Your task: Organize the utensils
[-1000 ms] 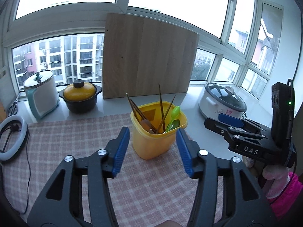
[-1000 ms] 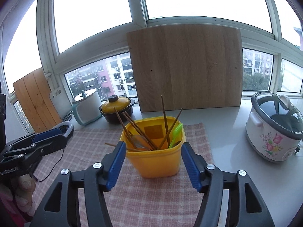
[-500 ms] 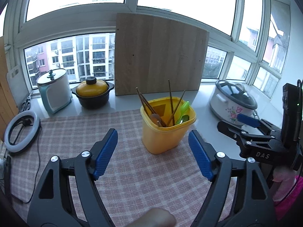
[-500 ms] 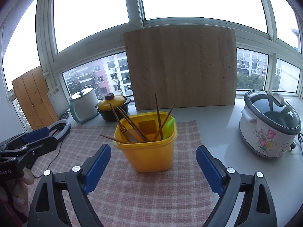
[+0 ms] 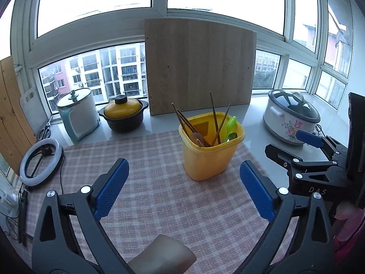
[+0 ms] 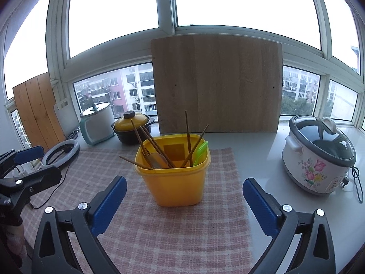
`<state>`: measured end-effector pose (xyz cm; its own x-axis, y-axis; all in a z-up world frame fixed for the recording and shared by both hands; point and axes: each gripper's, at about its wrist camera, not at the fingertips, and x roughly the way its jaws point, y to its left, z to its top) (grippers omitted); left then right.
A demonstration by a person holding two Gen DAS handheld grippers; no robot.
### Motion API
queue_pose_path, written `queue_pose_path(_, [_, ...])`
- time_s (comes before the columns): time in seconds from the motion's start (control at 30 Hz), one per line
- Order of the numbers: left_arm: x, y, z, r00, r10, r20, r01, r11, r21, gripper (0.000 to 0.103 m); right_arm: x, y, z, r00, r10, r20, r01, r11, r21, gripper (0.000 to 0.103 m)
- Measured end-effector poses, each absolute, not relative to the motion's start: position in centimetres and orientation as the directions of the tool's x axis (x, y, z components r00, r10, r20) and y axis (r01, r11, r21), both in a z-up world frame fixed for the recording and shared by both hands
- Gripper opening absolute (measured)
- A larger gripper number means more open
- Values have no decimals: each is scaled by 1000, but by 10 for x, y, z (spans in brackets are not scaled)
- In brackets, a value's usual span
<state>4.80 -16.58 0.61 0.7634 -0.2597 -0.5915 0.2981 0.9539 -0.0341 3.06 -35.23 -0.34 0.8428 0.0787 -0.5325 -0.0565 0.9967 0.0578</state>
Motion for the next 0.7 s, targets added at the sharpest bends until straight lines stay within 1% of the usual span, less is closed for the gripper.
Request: queue_pose_path(0.7, [48, -163, 6, 766, -243, -595, 289, 957, -18, 100, 33, -357, -8, 828, 75, -556, -31, 996, 89, 103])
